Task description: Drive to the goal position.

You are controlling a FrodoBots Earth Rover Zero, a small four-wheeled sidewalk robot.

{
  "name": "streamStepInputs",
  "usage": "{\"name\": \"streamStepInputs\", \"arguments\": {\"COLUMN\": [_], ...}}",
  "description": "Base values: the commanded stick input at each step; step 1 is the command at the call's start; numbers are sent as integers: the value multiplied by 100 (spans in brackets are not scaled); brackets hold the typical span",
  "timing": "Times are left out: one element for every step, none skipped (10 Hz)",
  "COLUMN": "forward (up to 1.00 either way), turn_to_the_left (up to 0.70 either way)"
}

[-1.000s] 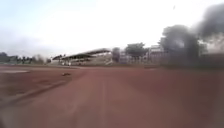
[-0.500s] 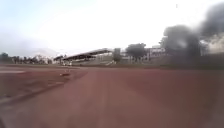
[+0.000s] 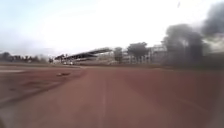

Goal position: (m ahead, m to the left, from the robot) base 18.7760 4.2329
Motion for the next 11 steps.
{"name": "streamStepInputs", "arguments": {"forward": [70, 70, 70, 70, 70, 70, 70, 70, 70, 70, 70], "turn_to_the_left": [0, 0, 0, 0, 0, 0, 0, 0, 0, 0, 0]}}
